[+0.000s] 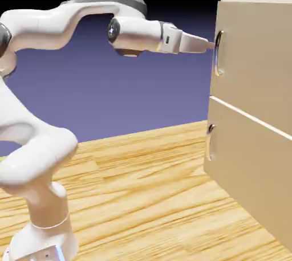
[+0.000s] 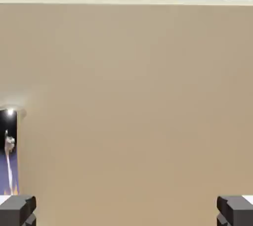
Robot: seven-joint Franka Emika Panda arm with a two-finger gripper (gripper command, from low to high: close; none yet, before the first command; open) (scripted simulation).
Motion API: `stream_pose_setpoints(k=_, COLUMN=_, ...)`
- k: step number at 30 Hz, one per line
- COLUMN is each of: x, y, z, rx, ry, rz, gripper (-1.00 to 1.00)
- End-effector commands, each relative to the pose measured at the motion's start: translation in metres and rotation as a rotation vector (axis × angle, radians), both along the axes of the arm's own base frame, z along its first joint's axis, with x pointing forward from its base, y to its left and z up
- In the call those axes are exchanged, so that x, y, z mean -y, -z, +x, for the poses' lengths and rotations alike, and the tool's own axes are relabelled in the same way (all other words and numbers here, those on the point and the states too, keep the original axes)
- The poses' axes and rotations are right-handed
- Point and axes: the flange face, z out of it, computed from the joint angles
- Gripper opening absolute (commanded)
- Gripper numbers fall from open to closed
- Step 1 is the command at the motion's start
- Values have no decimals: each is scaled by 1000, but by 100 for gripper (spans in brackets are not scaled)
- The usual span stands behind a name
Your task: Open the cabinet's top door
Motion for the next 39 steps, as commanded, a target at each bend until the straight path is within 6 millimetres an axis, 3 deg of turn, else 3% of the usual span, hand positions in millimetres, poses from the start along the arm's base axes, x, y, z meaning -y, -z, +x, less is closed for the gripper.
stream_pose_setpoints(k=1, x=-4, y=2, z=3, rx=10, ry=-2, rz=-2, gripper=0)
stream_pose_setpoints(k=10, x=-45, y=28, z=34, rx=85, ry=-18, rz=-11, gripper=0)
stream_pose_setpoints(k=19, x=-86, y=74, z=74, rx=134, ry=-26, rz=-6, gripper=0)
stream_pose_setpoints(k=20, x=-86, y=74, z=74, rx=134, ry=-26, rz=-6, gripper=0)
stream_pose_setpoints(k=26, x=-84, y=74, z=124, rx=134, ry=-26, rz=-6, gripper=0)
stream_pose_setpoints(k=27, x=-84, y=74, z=124, rx=134, ry=-26, rz=-6, gripper=-100)
stream_pose_setpoints(k=32, x=-76, y=75, z=97, rx=133, ry=-82, rz=0, gripper=-100)
stream_pose_setpoints(k=39, x=-73, y=73, z=87, rx=134, ry=-99, rz=-1, gripper=-100)
